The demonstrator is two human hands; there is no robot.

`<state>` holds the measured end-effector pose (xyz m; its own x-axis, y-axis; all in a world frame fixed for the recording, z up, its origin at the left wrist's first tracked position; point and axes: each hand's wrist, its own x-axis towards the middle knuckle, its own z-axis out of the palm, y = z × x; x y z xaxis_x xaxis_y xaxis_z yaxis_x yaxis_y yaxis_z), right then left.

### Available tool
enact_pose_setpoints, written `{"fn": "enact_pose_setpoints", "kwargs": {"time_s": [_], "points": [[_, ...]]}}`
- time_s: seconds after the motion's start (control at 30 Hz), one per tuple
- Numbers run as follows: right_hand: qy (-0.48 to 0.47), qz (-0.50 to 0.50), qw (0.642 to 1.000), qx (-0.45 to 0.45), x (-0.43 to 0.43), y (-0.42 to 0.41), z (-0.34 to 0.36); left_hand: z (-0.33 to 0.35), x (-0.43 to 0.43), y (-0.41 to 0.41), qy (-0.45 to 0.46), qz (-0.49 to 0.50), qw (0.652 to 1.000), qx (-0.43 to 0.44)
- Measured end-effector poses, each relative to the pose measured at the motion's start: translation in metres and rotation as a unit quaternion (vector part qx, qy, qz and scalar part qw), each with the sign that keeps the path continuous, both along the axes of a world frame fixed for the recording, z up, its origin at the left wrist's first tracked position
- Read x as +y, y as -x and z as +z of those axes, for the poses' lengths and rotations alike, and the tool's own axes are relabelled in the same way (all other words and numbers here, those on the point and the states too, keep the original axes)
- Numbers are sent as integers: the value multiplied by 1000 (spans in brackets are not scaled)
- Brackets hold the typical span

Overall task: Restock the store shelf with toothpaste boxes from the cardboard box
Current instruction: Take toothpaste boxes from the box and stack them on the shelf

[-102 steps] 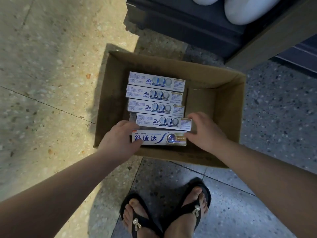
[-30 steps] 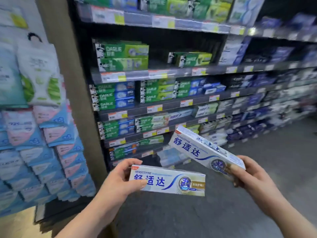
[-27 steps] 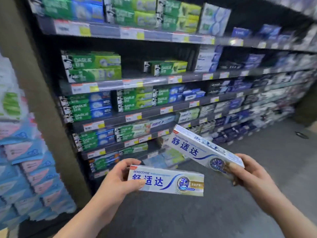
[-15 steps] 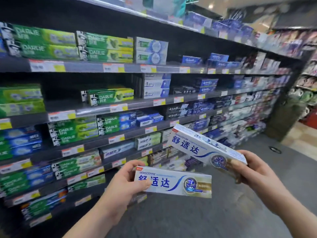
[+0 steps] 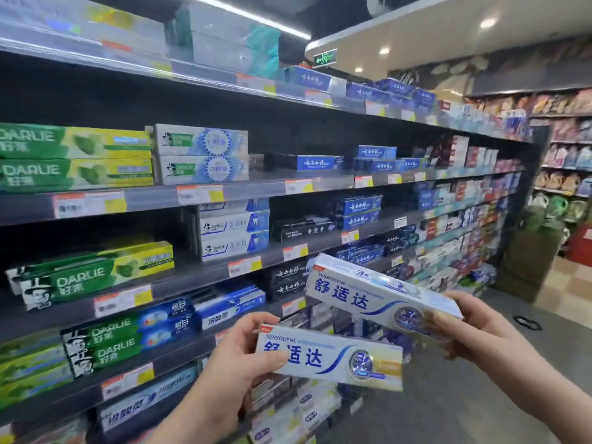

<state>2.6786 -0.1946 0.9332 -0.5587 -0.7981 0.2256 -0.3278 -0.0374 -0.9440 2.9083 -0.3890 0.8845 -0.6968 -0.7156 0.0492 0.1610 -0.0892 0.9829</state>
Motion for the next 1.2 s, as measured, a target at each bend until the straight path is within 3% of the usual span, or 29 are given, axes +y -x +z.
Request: {"fn": "enact_pose_setpoints", "kwargs": {"time_s": [0.3,0.67,0.9,1.2], "points": [[54,38,998,6,-120,147,41,37,-93,116,34,38,999,13],[101,228,965,78,-352,274,136,71,-153,179,77,286,954,55],[54,318,941,103,-459,270,149,76,-150,195,83,377,918,89],[-22,361,915,180,-500,241,141,85,-161,193,110,413,900,86]]}}
